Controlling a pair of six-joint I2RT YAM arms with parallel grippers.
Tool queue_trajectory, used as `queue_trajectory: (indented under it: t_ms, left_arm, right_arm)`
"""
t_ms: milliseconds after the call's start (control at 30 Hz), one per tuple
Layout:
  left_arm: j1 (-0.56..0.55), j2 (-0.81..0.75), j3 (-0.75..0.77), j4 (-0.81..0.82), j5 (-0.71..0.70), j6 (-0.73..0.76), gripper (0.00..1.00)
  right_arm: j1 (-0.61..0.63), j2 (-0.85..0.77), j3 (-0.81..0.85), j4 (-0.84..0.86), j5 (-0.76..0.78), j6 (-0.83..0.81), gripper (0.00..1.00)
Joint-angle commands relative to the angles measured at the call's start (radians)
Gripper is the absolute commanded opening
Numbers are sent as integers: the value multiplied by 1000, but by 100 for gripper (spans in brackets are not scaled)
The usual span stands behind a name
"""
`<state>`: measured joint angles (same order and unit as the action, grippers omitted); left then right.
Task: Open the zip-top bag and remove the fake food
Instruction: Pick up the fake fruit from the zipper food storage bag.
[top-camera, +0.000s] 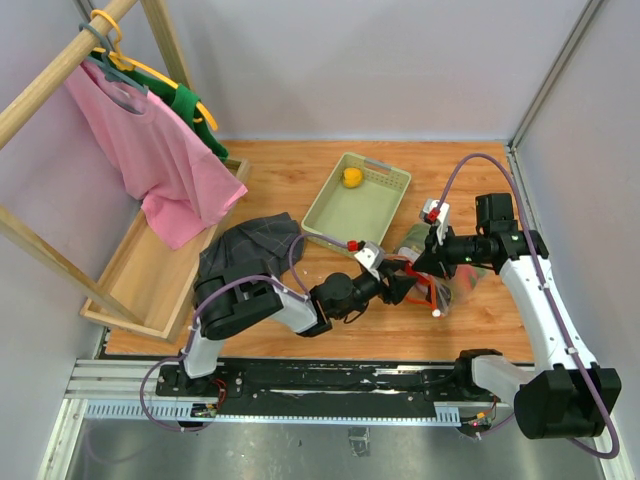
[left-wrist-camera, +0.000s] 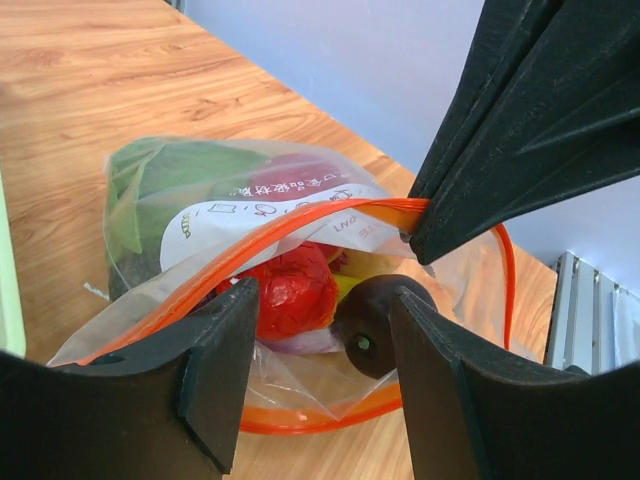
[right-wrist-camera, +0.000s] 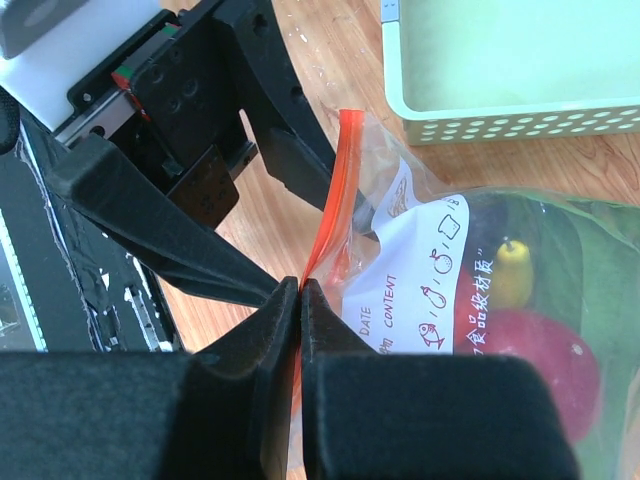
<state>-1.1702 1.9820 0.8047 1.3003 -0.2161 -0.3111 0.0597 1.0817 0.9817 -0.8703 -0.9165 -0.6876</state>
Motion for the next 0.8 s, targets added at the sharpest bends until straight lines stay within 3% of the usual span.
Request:
queue_trajectory:
  t_ms: [0, 233, 567, 667, 767]
  left_arm:
    - [-8, 38, 40, 25, -20, 4, 61]
    - [-7, 78, 100, -31, -43, -12, 70]
    - [-5, 106, 150, -133, -66, -69, 71]
    - [-3, 105, 147, -135, -62, -74, 71]
    - [2, 99, 146, -138, -48, -83, 70]
  right_arm:
    - [17, -12, 4, -26, -43, -20, 5]
    - [17, -12, 5, -30, -46, -26, 8]
    - [10, -52, 18, -40, -38, -44, 34]
    - [-27, -63, 26, -20, -24, -12, 34]
    - [-90, -48, 14, 65, 87, 107, 34]
